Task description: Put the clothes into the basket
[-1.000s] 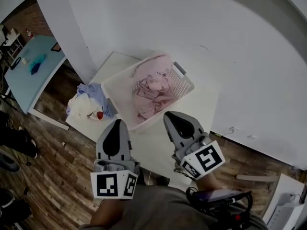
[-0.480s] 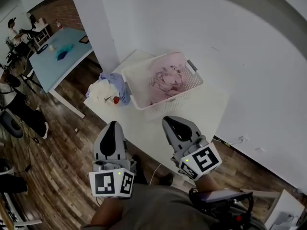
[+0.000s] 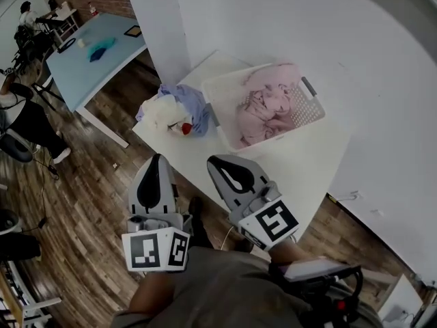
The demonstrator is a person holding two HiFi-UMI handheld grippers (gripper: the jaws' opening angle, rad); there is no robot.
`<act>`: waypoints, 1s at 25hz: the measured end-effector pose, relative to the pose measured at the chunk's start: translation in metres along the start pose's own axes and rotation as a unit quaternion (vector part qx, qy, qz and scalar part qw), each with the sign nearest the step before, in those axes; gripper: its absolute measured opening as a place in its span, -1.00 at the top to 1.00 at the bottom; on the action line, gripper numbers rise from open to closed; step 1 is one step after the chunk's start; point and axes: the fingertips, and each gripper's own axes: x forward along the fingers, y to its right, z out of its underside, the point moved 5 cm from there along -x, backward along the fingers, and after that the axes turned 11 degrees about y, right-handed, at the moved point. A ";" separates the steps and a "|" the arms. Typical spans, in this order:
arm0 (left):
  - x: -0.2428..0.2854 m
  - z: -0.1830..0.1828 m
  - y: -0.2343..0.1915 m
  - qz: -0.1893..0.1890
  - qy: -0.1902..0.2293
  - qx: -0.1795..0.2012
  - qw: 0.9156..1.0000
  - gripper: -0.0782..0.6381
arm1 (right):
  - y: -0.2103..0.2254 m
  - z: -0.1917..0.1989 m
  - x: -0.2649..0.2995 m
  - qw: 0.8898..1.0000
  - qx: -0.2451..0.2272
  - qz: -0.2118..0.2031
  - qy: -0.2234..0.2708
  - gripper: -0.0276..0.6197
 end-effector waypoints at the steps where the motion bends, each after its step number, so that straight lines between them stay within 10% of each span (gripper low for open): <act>1: 0.007 0.003 -0.013 0.000 -0.003 -0.001 1.000 0.76 | 0.001 0.008 0.015 1.000 0.001 0.002 -0.003 0.87; 16: 0.124 0.108 -0.207 -0.011 -0.080 -0.049 0.995 0.76 | 0.048 0.187 0.215 0.988 0.042 0.070 -0.131 0.44; 25: 0.168 0.170 -0.271 -0.024 -0.128 -0.068 0.989 0.76 | 0.112 0.255 0.262 0.955 -0.059 0.133 -0.258 -0.68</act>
